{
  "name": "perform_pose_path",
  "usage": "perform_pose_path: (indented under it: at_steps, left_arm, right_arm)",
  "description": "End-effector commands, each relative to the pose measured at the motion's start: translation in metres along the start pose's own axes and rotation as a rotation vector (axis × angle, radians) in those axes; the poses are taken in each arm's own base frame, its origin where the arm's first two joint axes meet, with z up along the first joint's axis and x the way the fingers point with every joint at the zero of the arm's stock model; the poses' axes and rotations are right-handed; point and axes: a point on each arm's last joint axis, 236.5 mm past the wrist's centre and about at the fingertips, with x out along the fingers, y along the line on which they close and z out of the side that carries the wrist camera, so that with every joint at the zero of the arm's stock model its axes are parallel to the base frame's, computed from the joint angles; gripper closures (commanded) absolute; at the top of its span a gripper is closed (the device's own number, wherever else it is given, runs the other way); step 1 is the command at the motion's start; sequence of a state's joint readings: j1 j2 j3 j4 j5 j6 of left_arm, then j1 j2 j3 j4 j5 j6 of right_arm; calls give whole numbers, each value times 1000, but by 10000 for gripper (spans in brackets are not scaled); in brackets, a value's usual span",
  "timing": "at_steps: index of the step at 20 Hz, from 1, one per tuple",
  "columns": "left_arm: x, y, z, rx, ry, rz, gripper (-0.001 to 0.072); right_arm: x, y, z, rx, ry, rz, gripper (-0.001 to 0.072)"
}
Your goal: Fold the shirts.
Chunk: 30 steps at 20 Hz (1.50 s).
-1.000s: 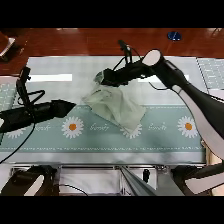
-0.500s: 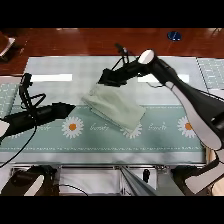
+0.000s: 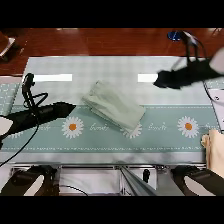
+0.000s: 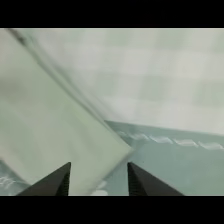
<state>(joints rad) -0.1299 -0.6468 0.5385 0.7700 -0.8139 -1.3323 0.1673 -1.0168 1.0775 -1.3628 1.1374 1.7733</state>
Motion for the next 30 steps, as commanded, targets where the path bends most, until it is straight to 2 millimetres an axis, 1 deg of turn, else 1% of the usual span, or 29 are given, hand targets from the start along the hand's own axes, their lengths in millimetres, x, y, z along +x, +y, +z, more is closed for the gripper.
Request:
perform_pose_path:
  at_steps: [1,2,3,4,5,8,10,12,16,19,20,21,22,23,24,25,27,29,30]
  left_arm:
    - [1,0,0,0,1,1,689]
    - [1,0,0,1,1,1,689]
    - [1,0,0,1,1,1,689]
    - [1,0,0,0,0,1,690]
    - [1,0,0,0,0,1,689]
    - [1,0,0,0,0,1,689]
    - [1,0,0,0,1,1,689]
    - [1,0,0,0,1,1,689]
    - [1,0,0,0,1,1,689]
    - [1,0,0,0,1,1,689]
    - [1,0,0,0,1,1,689]
    - [1,0,0,0,1,1,689]
    - [1,0,0,0,0,1,689]
    - [1,0,0,0,0,1,689]
    - [1,0,0,0,0,1,689]
    - [1,0,0,0,1,1,689]
    - [1,0,0,0,1,1,689]
    - [1,0,0,0,1,1,689]
    - [1,0,0,0,1,1,689]
  right_arm:
    - [25,-62,-84,317,-87,-85,298]
    - [41,-57,-107,392,-56,-29,299]
    - [58,-52,-126,458,-17,17,299]
    - [72,-49,-138,500,14,40,300]
    - [82,-42,-145,514,58,67,301]
    - [108,-6,-151,537,165,222,305]
    - [122,10,-154,565,230,290,305]
    - [132,21,-154,571,283,334,305]
    - [149,32,-143,570,352,364,305]
    - [158,37,-124,558,350,374,310]
    - [160,40,-116,554,347,381,328]
    - [162,46,-112,531,349,390,410]
    - [164,55,-108,483,350,407,517]
    - [164,67,-106,411,351,428,649]
    - [163,81,-103,347,351,452,690]
    - [160,92,-97,306,341,471,690]
    - [146,112,-78,219,320,516,691]
    - [123,124,-50,122,299,545,691]
    - [108,126,-32,85,271,542,691]
